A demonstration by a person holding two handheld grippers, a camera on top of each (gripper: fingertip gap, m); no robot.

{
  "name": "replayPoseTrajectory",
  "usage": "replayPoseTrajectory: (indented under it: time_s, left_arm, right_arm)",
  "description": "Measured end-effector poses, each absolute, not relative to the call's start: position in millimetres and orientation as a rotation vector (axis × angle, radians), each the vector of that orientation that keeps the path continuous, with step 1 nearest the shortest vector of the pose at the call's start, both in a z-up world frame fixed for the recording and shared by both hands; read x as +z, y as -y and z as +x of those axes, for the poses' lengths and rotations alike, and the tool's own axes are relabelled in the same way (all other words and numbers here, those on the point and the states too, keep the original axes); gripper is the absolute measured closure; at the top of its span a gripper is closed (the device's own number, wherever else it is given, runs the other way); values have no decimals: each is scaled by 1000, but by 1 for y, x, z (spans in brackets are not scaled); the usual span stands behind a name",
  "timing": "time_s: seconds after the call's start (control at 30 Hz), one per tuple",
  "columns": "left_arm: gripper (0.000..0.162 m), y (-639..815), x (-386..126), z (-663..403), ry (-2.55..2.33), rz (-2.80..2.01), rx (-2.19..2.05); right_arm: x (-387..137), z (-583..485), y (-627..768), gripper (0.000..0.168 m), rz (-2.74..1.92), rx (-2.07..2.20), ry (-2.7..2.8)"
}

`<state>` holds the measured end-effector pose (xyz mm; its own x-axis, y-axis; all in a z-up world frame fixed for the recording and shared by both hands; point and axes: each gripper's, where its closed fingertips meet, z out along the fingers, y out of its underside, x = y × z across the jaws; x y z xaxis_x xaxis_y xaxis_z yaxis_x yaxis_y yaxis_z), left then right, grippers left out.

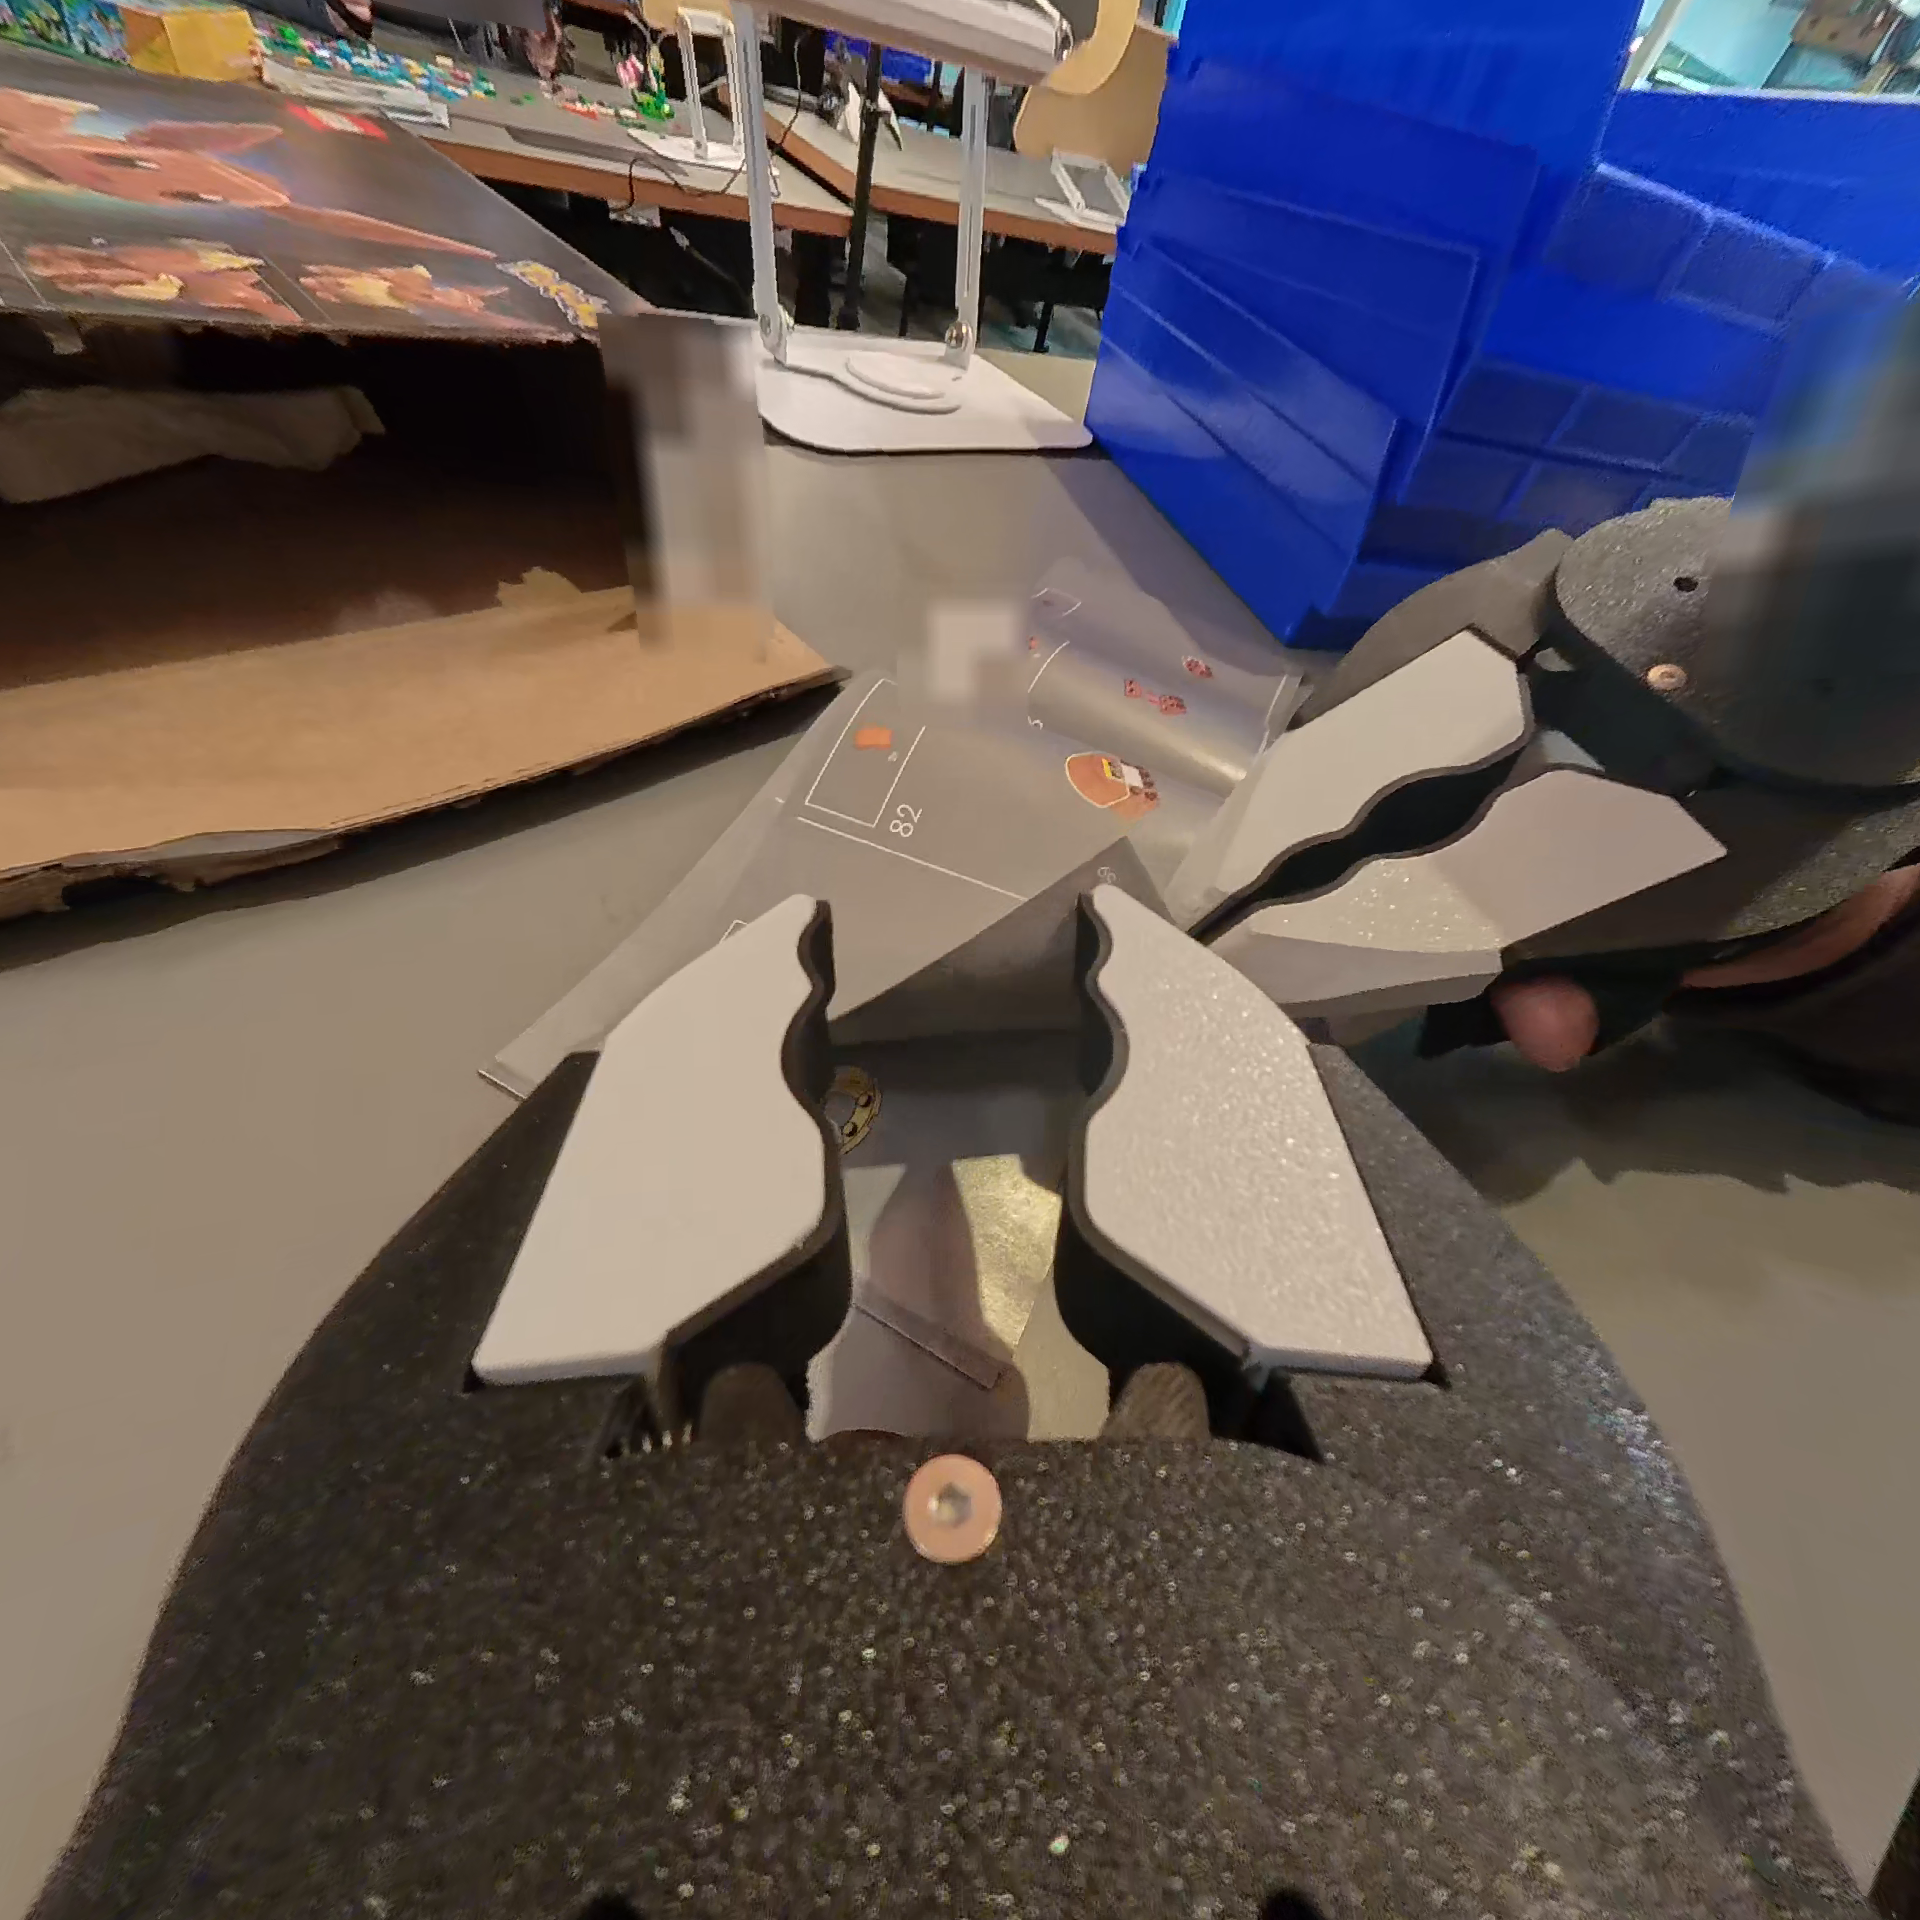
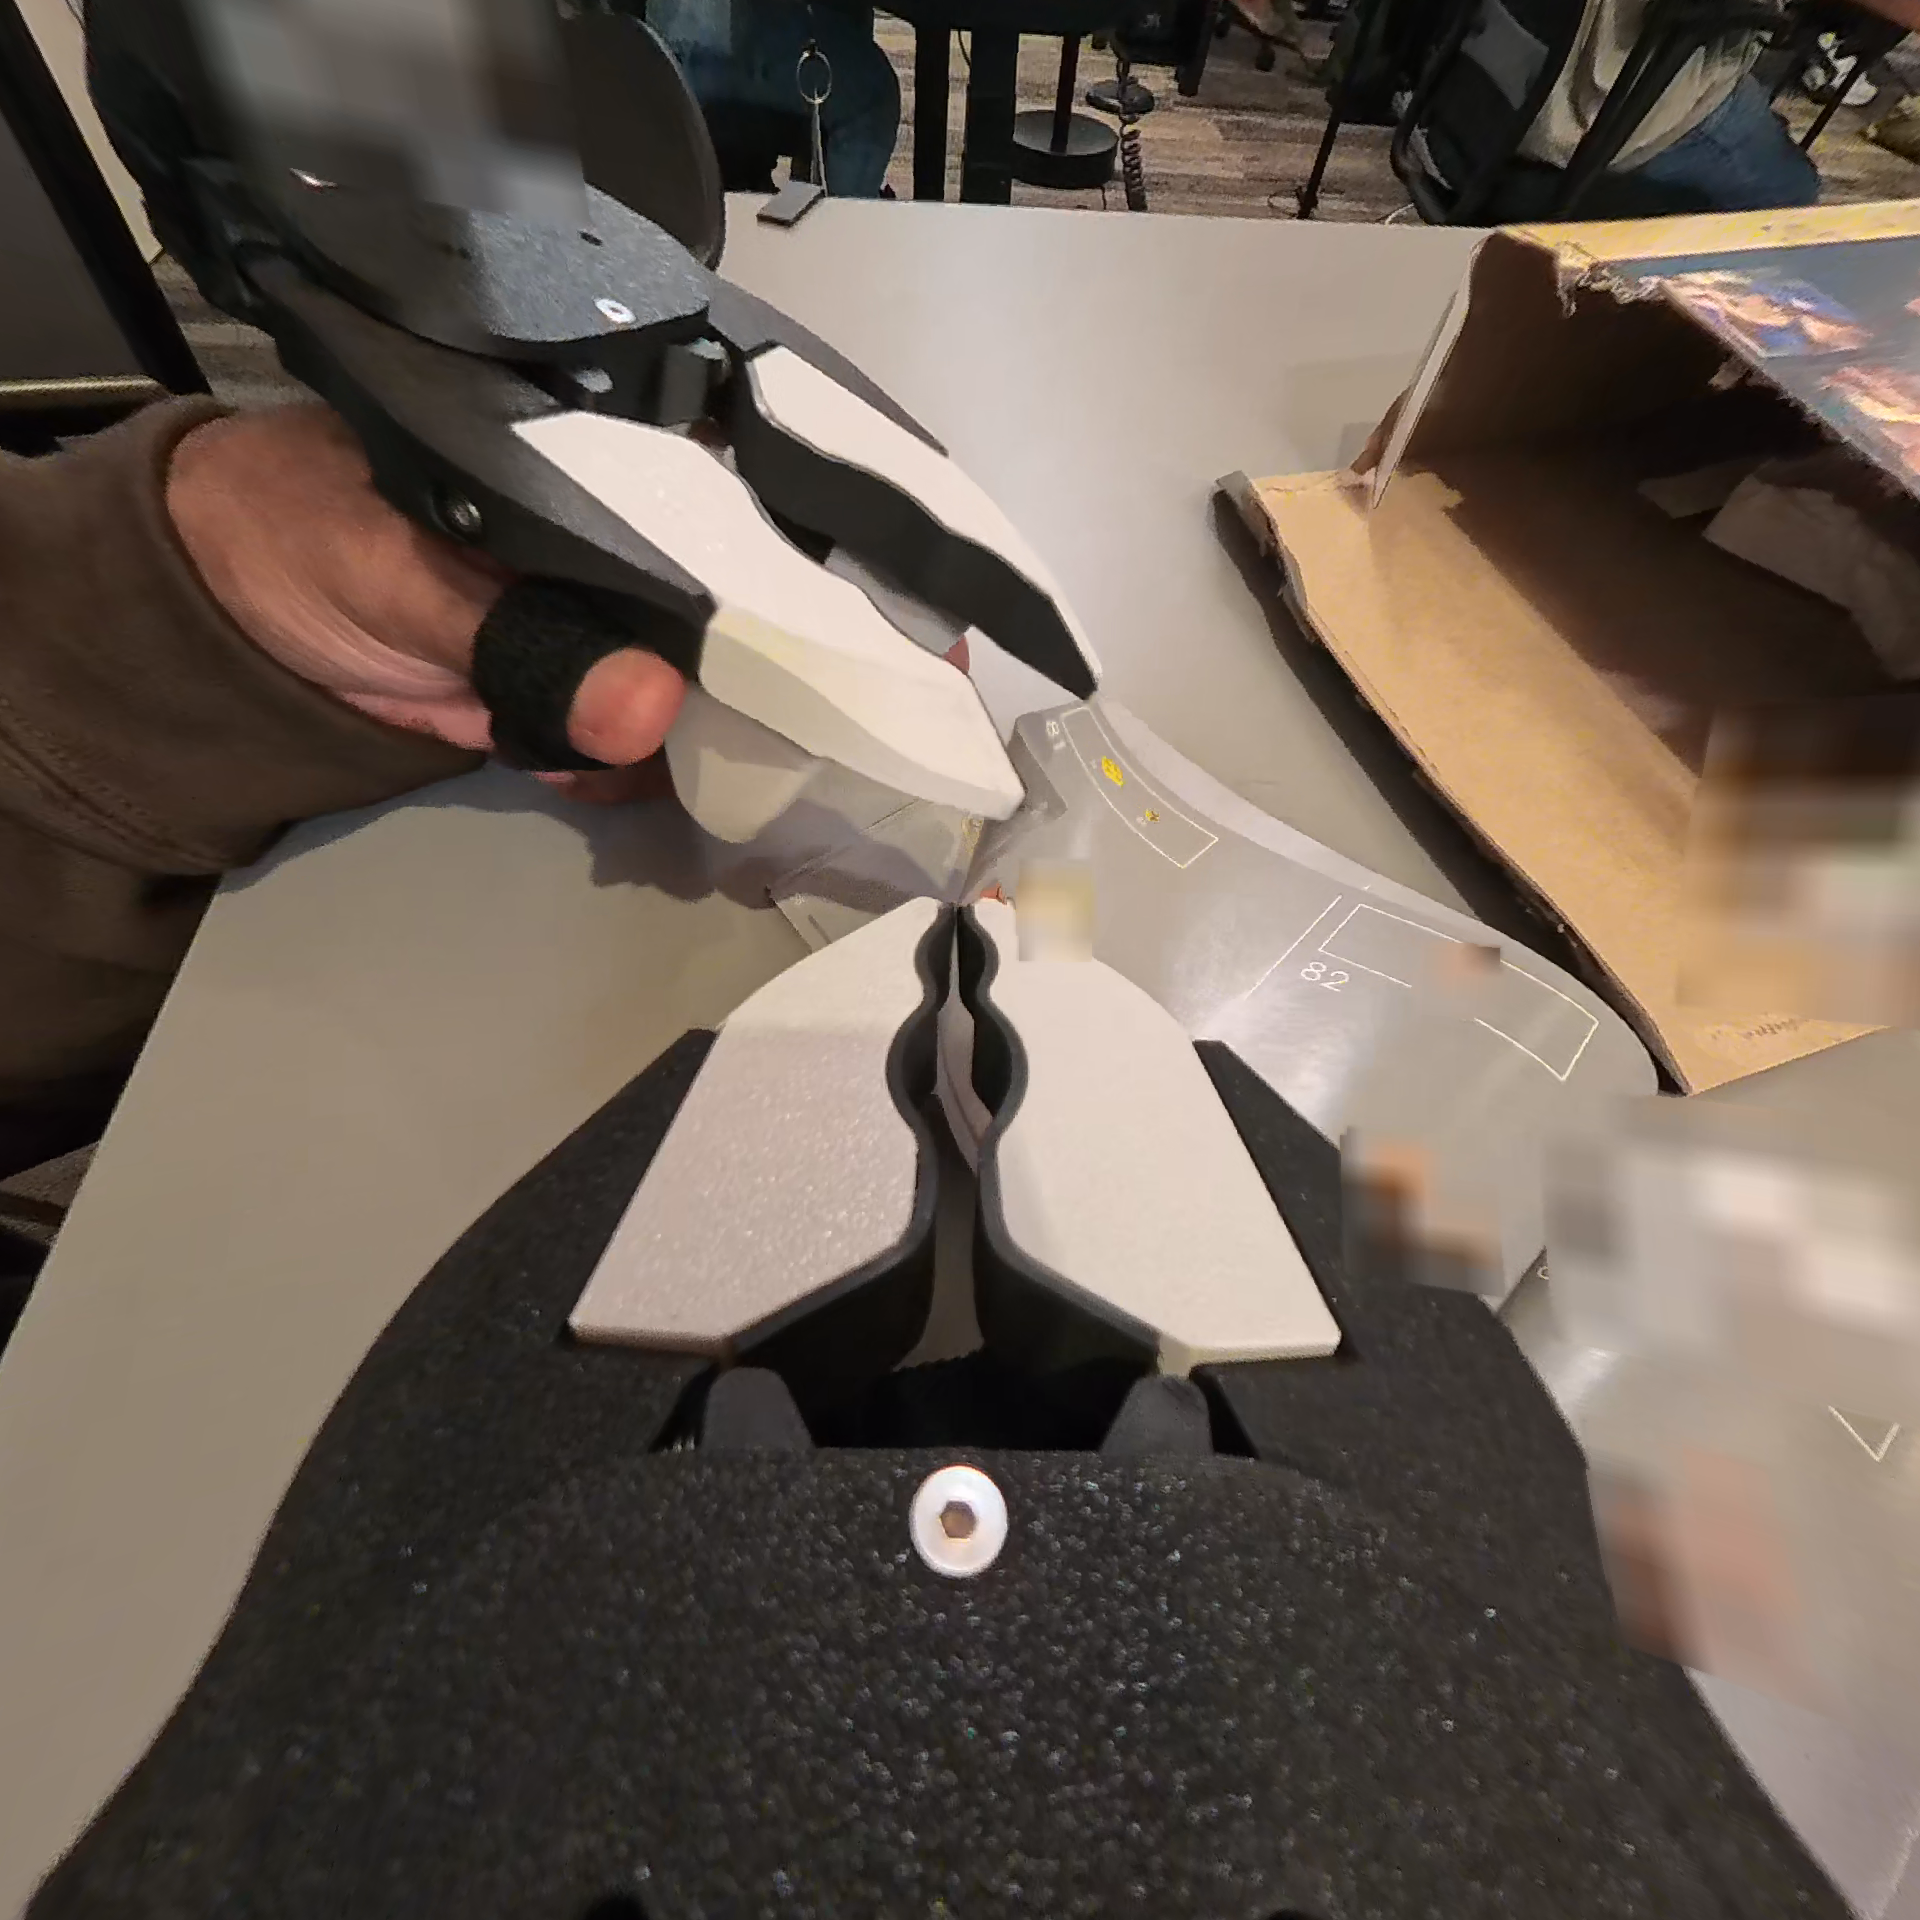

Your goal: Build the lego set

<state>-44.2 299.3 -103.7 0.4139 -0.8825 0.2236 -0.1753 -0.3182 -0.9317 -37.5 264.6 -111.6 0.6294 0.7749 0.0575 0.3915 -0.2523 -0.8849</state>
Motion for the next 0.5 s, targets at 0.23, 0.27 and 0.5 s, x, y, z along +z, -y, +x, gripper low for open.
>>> replayPoseTrajectory:
  time_s: [0.23,0.27,0.5]
  left_arm:
    - [118,-299,-109,-43,-938,-1789,-953]
    - [118,-299,-110,-43,-941,-1792,-951]
    - [118,-298,-112,-43,-953,-1802,-948]
  right_arm:
    - [-116,-38,-263,163,-1890,517,945]
    - [-115,-38,-264,163,-1892,523,943]
    - [-109,-33,-266,162,-1890,575,903]
